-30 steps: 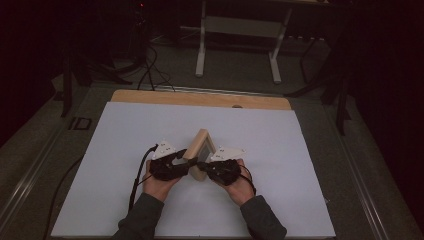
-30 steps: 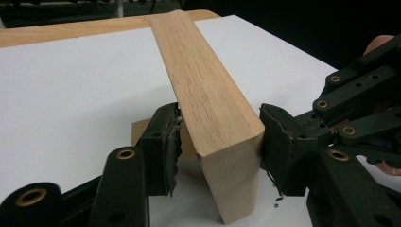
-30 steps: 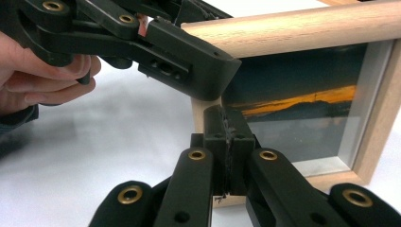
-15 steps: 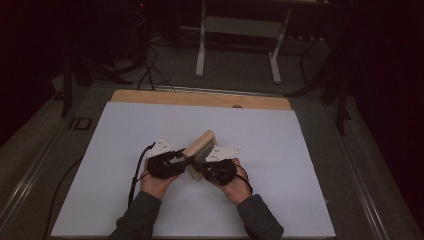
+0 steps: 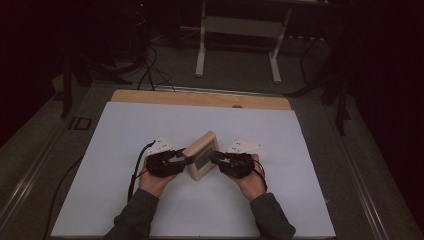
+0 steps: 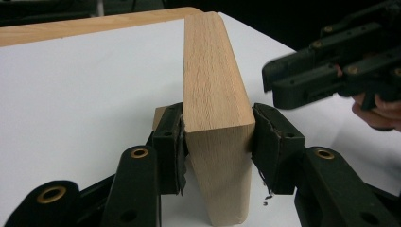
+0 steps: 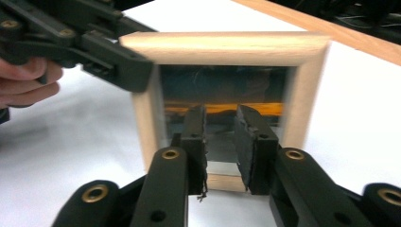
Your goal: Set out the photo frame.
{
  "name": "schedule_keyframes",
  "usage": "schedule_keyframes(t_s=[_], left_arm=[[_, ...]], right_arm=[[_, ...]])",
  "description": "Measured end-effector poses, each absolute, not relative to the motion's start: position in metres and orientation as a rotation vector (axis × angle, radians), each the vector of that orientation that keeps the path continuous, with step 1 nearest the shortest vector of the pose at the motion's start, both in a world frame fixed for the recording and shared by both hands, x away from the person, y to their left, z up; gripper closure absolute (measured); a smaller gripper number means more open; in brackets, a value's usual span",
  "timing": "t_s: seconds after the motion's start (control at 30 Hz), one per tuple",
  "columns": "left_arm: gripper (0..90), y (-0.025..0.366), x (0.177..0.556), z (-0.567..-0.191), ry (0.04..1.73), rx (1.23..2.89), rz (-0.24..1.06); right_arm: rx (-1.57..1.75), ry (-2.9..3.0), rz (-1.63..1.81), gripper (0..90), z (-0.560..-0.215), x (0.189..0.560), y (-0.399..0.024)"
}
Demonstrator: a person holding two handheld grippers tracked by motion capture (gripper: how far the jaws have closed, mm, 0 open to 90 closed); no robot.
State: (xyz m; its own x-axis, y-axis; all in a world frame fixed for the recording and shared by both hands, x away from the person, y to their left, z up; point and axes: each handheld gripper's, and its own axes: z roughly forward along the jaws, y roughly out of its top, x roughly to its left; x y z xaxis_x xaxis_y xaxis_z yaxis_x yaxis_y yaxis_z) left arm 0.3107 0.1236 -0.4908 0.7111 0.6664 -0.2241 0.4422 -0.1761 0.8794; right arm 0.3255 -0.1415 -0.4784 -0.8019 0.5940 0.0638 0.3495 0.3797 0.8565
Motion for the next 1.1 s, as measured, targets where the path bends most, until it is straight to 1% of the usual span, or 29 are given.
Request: schedule_keyframes(t_s=[0.2, 0.4, 0.63, 0.8, 1.1], left_arm=[[59.3, 0.122, 0.310, -0.490, 0.839, 1.829, 0.235], [60.3, 0.119, 0.309, -0.490, 0.823, 1.832, 0.231], [61.0, 0.118, 0.308, -0.490, 0.796, 1.840, 0.226], [61.2, 0.118, 0.307, -0.490, 0.790, 1.843, 0.231], [61.1, 0.116, 0.306, -0.490, 0.776, 1.843, 0.243]], right_arm=[[0.898, 2.337, 1.388, 63.3, -0.475, 0.332, -0.151], [0.941, 2.296, 1.390, 52.0, -0.473, 0.338, -0.154], [0.981, 2.252, 1.417, 44.5, -0.469, 0.342, -0.154], [1.001, 2.221, 1.441, 43.0, -0.465, 0.344, -0.153], [1.047, 2.168, 1.473, 46.2, -0.460, 0.351, -0.150]])
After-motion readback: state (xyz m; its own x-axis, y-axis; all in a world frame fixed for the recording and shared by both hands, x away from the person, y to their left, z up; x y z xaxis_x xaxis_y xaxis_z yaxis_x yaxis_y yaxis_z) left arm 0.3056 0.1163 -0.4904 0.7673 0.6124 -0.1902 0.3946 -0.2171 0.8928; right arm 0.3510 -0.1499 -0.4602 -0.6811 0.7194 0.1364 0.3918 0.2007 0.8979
